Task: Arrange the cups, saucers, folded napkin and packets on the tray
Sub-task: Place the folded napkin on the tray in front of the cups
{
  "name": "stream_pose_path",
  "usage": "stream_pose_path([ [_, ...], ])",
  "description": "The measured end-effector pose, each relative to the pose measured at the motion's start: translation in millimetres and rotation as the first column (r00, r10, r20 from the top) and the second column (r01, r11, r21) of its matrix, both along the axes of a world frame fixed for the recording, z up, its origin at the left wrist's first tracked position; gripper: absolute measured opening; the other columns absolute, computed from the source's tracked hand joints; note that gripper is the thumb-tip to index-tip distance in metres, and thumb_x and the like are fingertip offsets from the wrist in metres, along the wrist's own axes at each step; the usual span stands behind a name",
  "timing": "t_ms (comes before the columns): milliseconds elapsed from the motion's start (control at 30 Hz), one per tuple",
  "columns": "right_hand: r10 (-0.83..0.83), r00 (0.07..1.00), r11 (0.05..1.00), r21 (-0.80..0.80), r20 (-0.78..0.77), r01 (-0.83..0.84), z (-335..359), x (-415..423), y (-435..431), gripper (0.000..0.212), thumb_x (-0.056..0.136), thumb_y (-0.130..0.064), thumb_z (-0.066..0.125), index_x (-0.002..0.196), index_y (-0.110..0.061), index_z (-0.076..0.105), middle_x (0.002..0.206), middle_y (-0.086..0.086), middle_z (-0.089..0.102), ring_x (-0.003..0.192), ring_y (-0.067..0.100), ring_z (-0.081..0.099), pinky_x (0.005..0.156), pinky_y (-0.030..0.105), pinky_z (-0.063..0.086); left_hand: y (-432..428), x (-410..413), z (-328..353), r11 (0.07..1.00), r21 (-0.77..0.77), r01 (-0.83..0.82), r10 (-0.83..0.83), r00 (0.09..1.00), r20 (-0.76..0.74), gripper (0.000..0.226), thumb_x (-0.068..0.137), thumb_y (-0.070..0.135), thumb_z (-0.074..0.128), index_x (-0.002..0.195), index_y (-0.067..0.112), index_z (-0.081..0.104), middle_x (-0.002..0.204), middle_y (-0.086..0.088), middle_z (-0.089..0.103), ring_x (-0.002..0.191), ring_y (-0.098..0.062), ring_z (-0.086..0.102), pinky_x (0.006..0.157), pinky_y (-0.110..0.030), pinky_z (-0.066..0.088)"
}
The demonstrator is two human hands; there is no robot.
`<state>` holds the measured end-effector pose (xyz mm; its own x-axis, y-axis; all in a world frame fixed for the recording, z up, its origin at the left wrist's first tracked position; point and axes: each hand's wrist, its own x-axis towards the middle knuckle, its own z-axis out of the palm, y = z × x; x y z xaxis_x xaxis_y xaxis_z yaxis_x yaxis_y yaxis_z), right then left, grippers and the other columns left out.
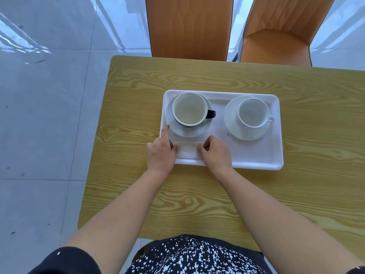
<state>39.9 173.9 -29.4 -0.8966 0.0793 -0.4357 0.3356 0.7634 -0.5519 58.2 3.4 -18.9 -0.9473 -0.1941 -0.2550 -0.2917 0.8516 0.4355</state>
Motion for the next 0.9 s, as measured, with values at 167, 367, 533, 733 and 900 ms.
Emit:
stream_pose_path([
  [167,-0.004,1.0,1.0,0.003,0.023,0.004,-1,-2,1,0.017,0.091,-0.03,0.062,0.086,-0.014,0.057,0.082,0.004,0.064,0.079,0.025,0.057,0.066,0.034,0.044,0,0,-1,0.999,-0.046,0.022,-0.023,1.0,-0.008,0.07,0.093,0.027,0.062,0.151,0.014,0.025,0.09,0.003,0.07,0.09,-0.024,0.064,0.084,-0.04,0.042],
  [367,-0.035,0.999,0.999,-0.011,0.037,0.036,0,-3,0,0.016,0.09,-0.027,0.063,0.091,-0.013,0.055,0.086,0.004,0.062,0.081,0.026,0.057,0.067,0.034,0.042,2,-3,6,1.0,-0.021,0.023,-0.022,0.998,0.051,0.074,0.092,0.024,0.062,0.152,0.019,0.02,0.106,-0.002,0.069,0.102,-0.027,0.063,0.089,-0.043,0.043],
  [533,-0.085,0.996,0.994,-0.064,0.024,0.087,10,5,3,0.018,0.089,-0.024,0.063,0.102,-0.013,0.056,0.091,0.001,0.059,0.085,0.023,0.056,0.069,0.032,0.041,3,-4,20,0.999,-0.035,0.028,-0.024,0.994,0.102,0.066,0.092,0.022,0.058,0.15,0.022,0.025,0.121,-0.001,0.062,0.111,-0.026,0.06,0.092,-0.044,0.039],
  [733,-0.01,0.999,0.999,-0.052,0.047,0.012,34,22,10,0.02,0.086,-0.03,0.065,0.101,-0.021,0.056,0.087,-0.007,0.058,0.086,0.019,0.059,0.07,0.033,0.045,4,10,46,0.985,0.015,0.174,-0.175,0.981,0.09,0.051,0.091,0.025,0.064,0.136,0.016,0.042,0.123,-0.007,0.059,0.114,-0.029,0.059,0.093,-0.045,0.046],
  [900,0.106,0.993,0.994,0.034,0.049,-0.108,57,41,18,0.028,0.089,-0.037,0.063,0.109,-0.017,0.057,0.096,-0.005,0.057,0.095,0.024,0.062,0.082,0.036,0.051,9,29,63,0.971,0.053,0.233,-0.237,0.97,0.064,0.042,0.089,0.03,0.061,0.127,0.015,0.05,0.117,-0.006,0.062,0.111,-0.028,0.058,0.086,-0.039,0.049],
])
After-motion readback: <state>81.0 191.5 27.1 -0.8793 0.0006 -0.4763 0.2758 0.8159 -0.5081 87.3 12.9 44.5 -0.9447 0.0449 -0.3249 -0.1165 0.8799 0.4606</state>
